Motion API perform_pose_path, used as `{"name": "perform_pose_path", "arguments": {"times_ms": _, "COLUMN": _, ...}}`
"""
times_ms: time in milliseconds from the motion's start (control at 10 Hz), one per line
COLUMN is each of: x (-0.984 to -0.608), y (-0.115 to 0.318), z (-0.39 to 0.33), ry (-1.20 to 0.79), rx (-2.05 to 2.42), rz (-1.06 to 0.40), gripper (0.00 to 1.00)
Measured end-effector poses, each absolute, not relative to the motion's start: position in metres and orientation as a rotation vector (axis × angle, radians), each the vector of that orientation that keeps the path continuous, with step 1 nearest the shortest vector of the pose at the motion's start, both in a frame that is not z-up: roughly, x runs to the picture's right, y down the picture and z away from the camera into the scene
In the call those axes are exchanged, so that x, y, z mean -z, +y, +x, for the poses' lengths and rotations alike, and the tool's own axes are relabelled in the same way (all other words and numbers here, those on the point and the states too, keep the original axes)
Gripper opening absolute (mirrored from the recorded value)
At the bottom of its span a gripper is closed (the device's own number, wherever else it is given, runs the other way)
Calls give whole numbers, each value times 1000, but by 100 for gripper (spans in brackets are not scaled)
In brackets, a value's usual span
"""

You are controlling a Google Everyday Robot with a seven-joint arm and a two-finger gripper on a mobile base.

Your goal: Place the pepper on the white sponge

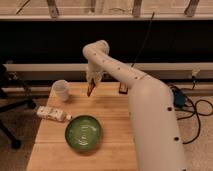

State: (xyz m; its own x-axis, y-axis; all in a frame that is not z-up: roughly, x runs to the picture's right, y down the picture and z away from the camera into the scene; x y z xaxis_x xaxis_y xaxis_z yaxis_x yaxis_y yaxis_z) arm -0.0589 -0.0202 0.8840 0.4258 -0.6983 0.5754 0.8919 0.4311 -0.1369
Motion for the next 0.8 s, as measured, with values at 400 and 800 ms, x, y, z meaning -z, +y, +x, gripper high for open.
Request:
{"name": "perform_pose_path", "arguments": {"times_ms": 400, "x": -870, "y": 25, "z": -11, "ry": -493, "rx": 921, "rz": -487, "gripper": 7}}
{"name": "perform_pose_path", "arguments": {"times_ms": 800, "x": -855, "y": 71, "z": 61, "ry": -468, "rx": 755, "rz": -524, "gripper": 7}}
